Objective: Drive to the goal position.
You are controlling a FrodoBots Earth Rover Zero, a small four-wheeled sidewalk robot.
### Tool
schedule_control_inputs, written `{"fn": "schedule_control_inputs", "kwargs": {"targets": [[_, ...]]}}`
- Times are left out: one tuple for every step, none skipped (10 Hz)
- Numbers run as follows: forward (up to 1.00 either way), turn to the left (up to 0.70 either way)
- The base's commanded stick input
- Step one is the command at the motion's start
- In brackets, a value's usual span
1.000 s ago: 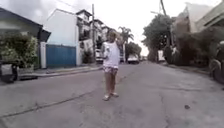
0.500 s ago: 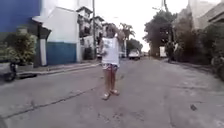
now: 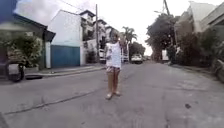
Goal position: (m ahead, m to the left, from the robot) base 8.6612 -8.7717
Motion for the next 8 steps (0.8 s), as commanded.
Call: {"fn": "schedule_control_inputs", "kwargs": {"targets": [[-0.15, 0.03], [-0.15, 0.03], [-0.15, 0.03], [-0.15, 0.03], [-0.15, 0.03], [-0.15, 0.03], [-0.15, 0.03], [-0.14, 0.02]]}}
